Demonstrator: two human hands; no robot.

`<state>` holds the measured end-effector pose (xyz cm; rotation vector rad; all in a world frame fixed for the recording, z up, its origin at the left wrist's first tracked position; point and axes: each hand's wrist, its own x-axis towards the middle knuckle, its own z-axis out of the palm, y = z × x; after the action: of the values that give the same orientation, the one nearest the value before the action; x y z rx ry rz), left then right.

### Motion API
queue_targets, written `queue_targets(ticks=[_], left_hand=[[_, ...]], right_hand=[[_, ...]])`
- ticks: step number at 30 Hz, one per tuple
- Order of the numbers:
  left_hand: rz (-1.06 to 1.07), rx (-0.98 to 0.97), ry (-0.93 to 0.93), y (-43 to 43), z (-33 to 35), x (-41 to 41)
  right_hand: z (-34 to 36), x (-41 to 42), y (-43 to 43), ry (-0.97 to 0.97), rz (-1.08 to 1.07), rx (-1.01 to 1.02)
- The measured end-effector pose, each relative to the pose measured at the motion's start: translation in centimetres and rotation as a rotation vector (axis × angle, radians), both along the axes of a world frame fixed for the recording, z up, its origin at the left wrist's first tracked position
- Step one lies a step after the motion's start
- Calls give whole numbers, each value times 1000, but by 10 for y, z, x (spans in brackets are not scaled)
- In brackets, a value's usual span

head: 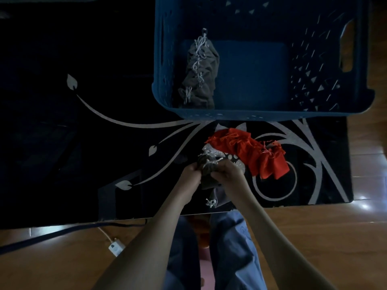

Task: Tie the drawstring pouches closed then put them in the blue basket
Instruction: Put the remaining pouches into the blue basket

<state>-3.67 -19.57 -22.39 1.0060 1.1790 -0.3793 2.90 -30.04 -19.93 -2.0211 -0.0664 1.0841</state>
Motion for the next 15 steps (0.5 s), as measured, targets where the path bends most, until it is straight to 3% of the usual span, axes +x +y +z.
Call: queue_targets(ticks=[8,15], left_hand=[[-109,-36,-53,3,5,-1],[-97,-245,-135,-6,13,-17]], right_hand=[[-15,-1,5,-114,17,-125],[-23,-1,-3,-117,126,-214]])
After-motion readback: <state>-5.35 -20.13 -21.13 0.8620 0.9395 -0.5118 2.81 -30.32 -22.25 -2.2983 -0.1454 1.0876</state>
